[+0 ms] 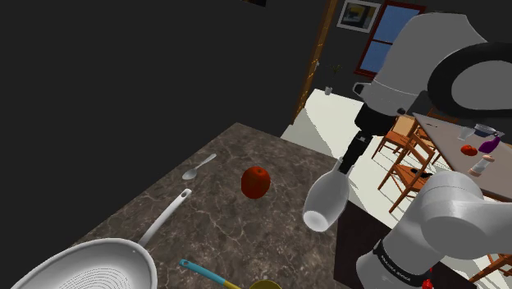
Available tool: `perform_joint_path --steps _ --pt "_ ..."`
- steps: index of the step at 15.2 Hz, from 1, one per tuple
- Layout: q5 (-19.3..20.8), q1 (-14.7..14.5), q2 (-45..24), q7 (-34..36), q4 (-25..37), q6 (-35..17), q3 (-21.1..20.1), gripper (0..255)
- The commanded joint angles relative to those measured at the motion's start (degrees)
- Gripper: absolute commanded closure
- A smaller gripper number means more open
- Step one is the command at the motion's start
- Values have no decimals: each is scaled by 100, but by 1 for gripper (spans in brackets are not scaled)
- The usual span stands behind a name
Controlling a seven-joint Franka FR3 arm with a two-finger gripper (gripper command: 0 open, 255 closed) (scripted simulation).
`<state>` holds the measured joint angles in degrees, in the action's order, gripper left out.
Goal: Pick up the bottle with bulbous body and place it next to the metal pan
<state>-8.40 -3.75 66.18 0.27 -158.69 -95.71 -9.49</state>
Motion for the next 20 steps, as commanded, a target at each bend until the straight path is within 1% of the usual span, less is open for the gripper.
perform_joint_path --steps 1,4,11,12,20 --pt "-31 -18 32 5 -177 -148 -33 0" --pt "-66 -38 52 4 -382 -333 -67 0" --pt "-65 -38 52 3 -381 -331 -66 0" --pt "-65 -38 52 3 -381 -331 -66 255" --pt "-65 -38 54 2 -383 -332 -65 255"
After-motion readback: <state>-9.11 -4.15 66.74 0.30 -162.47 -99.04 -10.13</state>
